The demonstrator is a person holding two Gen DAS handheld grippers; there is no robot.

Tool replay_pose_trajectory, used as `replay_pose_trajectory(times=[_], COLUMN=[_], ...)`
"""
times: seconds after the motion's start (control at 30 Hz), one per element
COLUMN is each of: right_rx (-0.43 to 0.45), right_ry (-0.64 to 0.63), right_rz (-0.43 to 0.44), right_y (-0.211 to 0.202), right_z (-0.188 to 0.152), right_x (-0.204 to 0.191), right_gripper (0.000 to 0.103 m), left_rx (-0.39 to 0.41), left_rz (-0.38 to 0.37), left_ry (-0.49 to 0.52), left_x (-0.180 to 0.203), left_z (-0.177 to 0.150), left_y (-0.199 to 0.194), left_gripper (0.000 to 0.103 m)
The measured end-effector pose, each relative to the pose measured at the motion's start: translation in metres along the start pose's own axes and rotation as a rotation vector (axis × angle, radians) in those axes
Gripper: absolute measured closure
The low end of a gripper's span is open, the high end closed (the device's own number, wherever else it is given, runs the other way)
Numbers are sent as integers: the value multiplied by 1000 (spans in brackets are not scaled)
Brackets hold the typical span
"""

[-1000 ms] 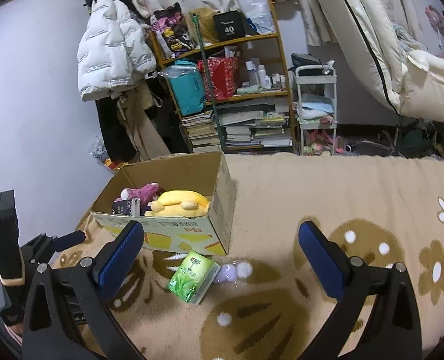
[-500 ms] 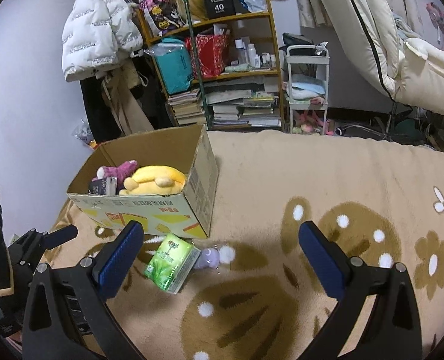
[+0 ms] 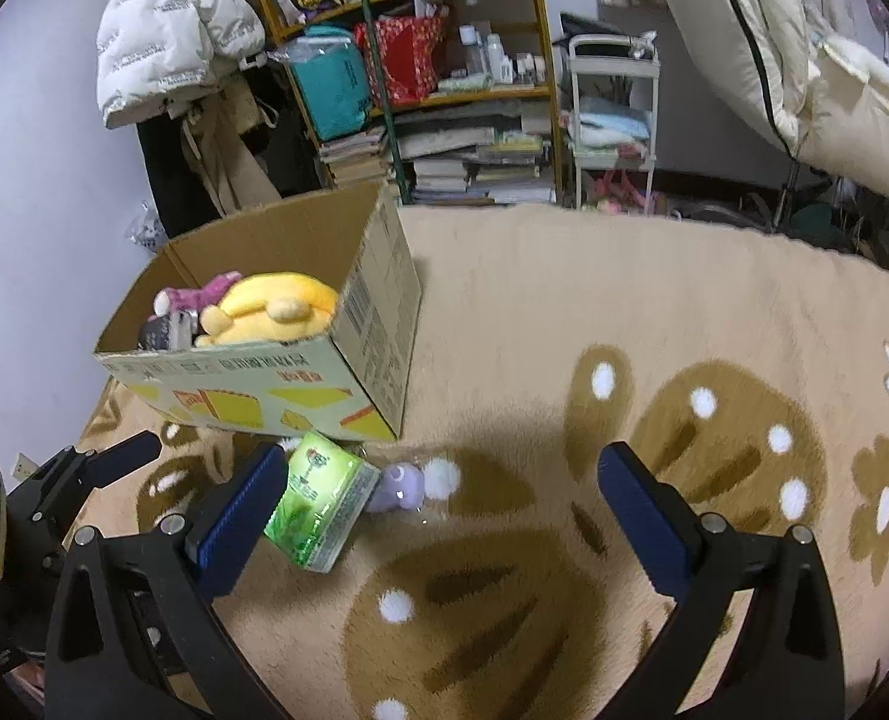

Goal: Organize soft objects
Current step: 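Move both tools down toward the green tissue pack and bagged purple plush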

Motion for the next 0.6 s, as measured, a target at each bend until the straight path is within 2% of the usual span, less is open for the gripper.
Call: replay_pose_trajectory(times=[0.6], right_rx=[-146], right_ry=[92], right_rz=[-6], right_y=[49], right_z=[-18], right_x=[20], right_gripper=[0], left_rx=[-119], left_rz=[-35], left_ry=[51], left_x=[19], left_z=[-19], left_y=[48], left_gripper=[8])
Point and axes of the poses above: each gripper's, at about its wrist camera, not at the fingertips, and y roughly the way its jaws point, x to its right, z to its top, the point moved 8 cm from there along y, roughly the way its jaws point, and after that the axes turned 7 degrees about z, right-handed, at the moved point
